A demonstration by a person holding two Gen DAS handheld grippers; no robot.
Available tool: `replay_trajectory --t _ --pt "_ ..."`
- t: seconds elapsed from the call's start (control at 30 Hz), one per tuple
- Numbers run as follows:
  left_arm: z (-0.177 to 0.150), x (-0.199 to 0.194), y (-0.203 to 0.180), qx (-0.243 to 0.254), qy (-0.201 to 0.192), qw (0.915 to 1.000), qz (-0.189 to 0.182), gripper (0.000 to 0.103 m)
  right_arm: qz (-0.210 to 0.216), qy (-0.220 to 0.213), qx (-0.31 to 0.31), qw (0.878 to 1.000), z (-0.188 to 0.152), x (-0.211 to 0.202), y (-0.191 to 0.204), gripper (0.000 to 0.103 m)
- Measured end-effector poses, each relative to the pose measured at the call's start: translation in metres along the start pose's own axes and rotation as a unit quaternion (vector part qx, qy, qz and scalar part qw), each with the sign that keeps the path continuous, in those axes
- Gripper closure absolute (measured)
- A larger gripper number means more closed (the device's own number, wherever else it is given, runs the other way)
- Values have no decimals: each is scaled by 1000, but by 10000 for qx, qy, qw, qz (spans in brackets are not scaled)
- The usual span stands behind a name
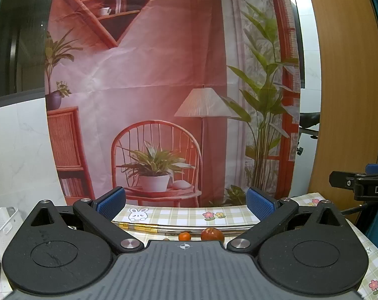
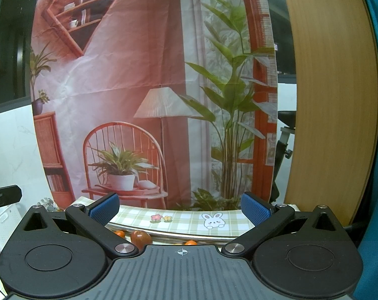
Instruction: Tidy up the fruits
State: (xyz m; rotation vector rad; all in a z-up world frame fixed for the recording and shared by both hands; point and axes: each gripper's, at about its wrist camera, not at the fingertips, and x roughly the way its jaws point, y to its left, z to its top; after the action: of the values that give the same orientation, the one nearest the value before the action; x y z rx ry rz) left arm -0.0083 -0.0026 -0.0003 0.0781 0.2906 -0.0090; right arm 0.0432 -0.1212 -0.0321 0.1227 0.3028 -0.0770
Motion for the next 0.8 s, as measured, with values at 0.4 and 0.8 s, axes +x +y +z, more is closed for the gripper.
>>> replay_trajectory --t 0.4,0.8 --pt "0 -1 -1 -7 -4 10000 7 0 1 0 2 10000 0 0 0 0" --pt "1 -2 0 -18 -11 10000 5 0 6 12 3 10000 0 0 -1 0"
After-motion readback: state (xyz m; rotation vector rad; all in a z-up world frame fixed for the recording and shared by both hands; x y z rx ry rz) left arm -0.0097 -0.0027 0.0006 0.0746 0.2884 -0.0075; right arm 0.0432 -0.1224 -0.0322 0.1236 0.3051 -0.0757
